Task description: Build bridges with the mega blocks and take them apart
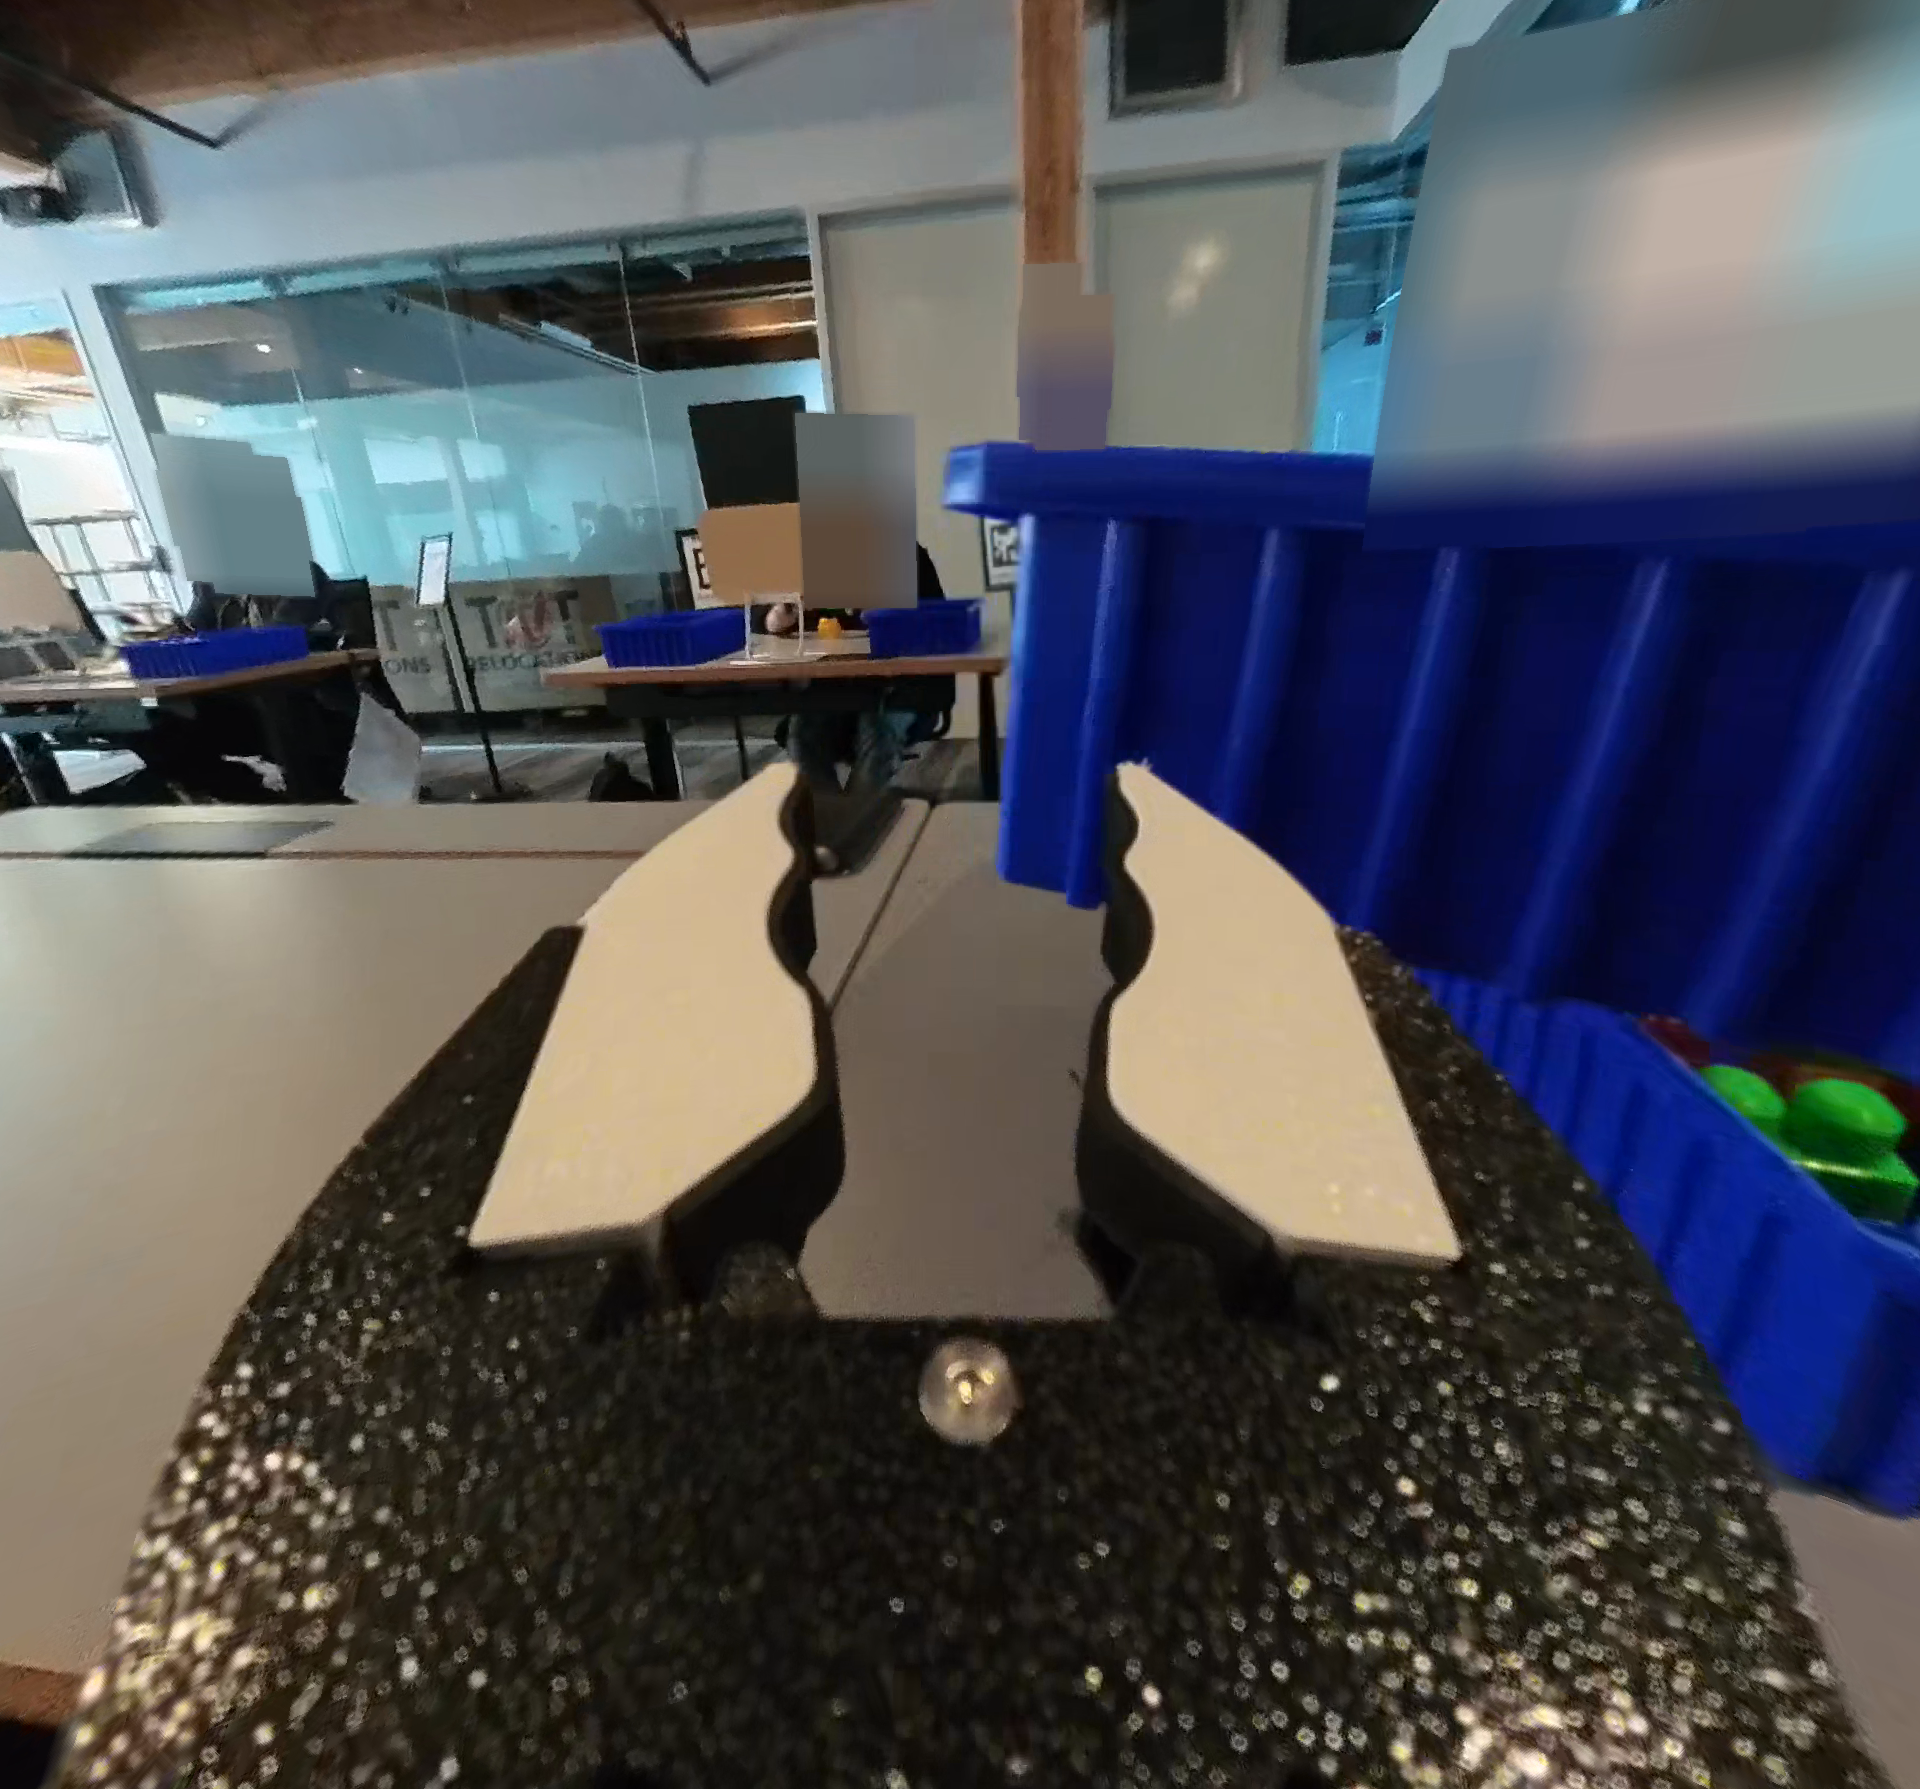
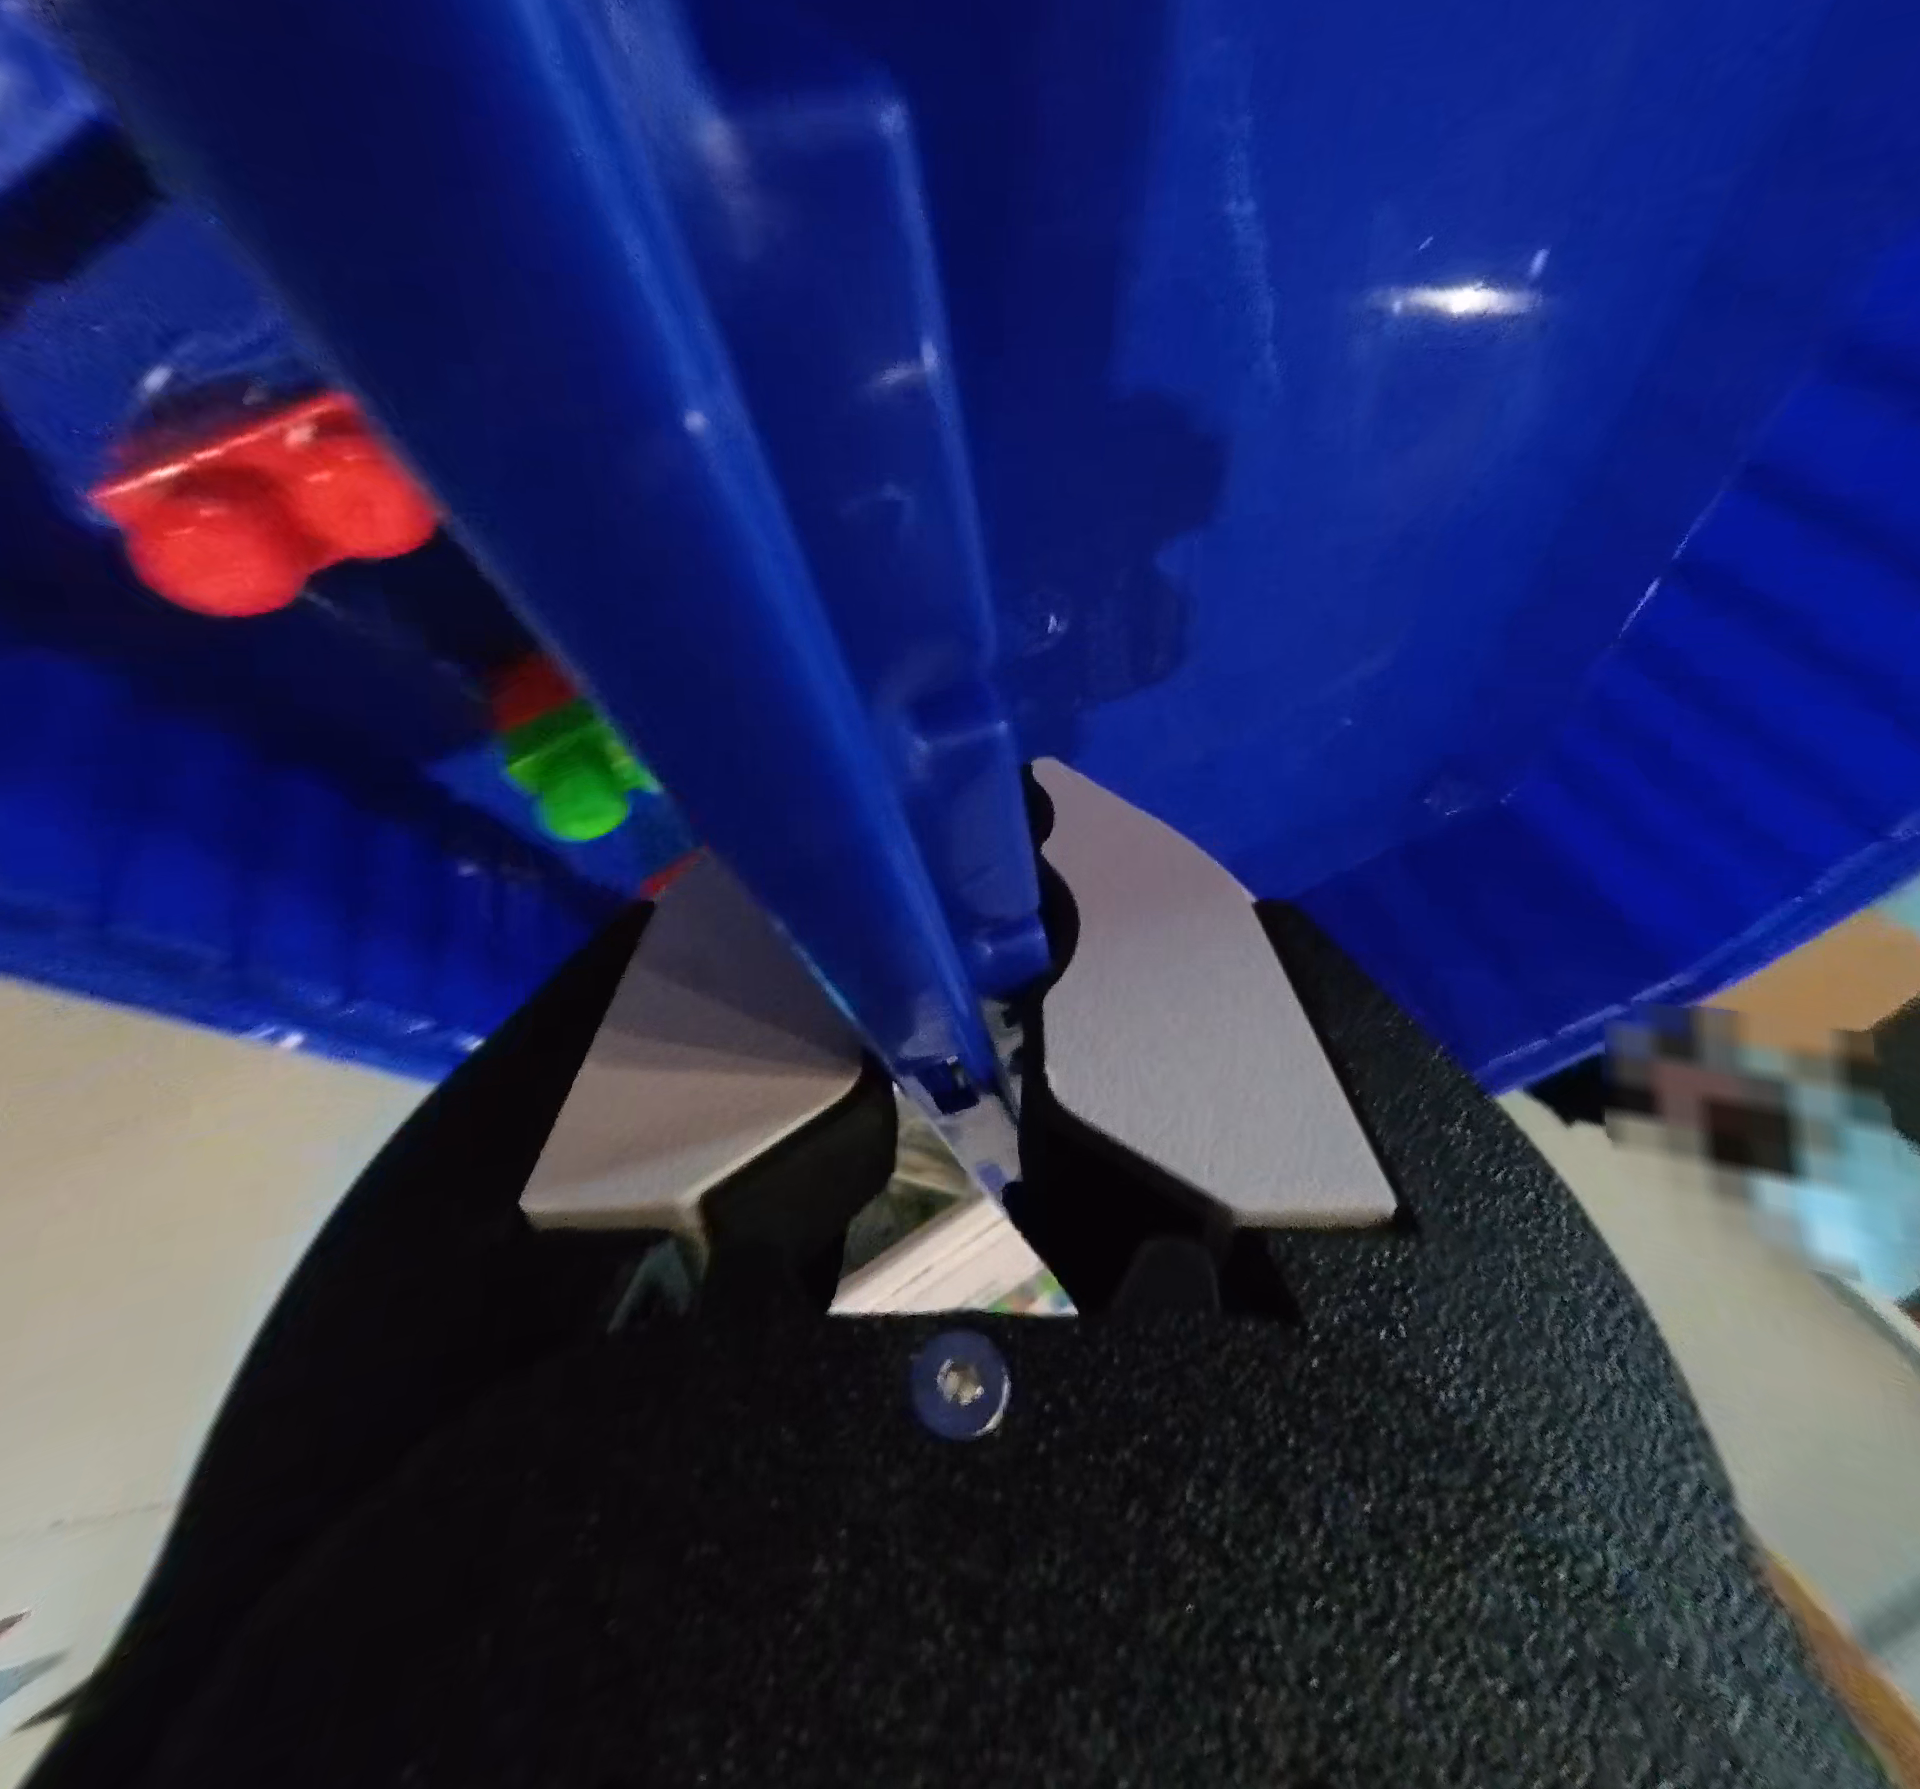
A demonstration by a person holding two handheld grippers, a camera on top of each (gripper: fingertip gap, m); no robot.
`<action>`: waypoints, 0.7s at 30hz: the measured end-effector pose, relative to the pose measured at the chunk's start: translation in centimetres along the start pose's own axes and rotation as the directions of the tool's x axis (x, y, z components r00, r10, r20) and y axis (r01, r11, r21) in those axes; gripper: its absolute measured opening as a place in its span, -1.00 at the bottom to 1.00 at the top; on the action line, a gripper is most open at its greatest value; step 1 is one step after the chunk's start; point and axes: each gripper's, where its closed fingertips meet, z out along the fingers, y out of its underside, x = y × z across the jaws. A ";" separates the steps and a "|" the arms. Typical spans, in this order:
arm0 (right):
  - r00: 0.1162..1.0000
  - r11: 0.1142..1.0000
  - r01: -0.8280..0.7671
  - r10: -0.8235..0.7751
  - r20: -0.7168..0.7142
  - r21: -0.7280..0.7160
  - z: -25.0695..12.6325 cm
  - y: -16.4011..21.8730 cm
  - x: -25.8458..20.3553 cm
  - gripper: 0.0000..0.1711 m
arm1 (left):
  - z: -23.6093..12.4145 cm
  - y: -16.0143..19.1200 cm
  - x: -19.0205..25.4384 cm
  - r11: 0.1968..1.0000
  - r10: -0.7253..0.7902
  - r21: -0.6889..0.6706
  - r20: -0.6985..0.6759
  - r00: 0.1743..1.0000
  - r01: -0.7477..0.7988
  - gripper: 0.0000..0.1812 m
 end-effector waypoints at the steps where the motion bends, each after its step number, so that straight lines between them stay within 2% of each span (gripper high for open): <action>1: 1.000 1.000 -0.019 0.019 -0.002 -0.011 -1.0 0.5 -1.3 -0.72 | -0.2 -0.5 0.4 1.000 0.006 -0.003 0.020 1.000 -0.006 -0.43; 6: 0.991 0.987 -0.136 0.136 -0.011 -0.083 -6.3 3.4 -9.1 -0.72 | -0.1 -1.6 4.4 0.994 0.105 -0.029 0.007 0.994 -0.105 -0.43; 11: 0.957 0.938 -0.283 0.289 0.005 -0.199 -11.4 7.7 -18.8 -0.72 | 1.3 -0.1 9.2 0.967 0.227 -0.109 -0.039 0.973 -0.230 -0.43; 15: 0.906 0.861 -0.392 0.423 0.028 -0.324 -14.9 11.4 -27.0 -0.72 | 3.0 2.5 14.0 0.959 0.146 -0.218 -0.174 0.974 -0.183 -0.44; 18: 0.855 0.789 -0.457 0.517 0.042 -0.409 -16.6 14.1 -32.4 -0.72 | 4.7 2.7 17.1 0.974 0.070 -0.196 -0.234 0.970 -0.118 -0.43; 21: 0.806 0.733 -0.503 0.589 0.058 -0.458 -16.9 16.2 -37.1 -0.73 | 7.0 3.6 19.9 0.959 0.084 -0.233 -0.305 0.949 -0.160 -0.41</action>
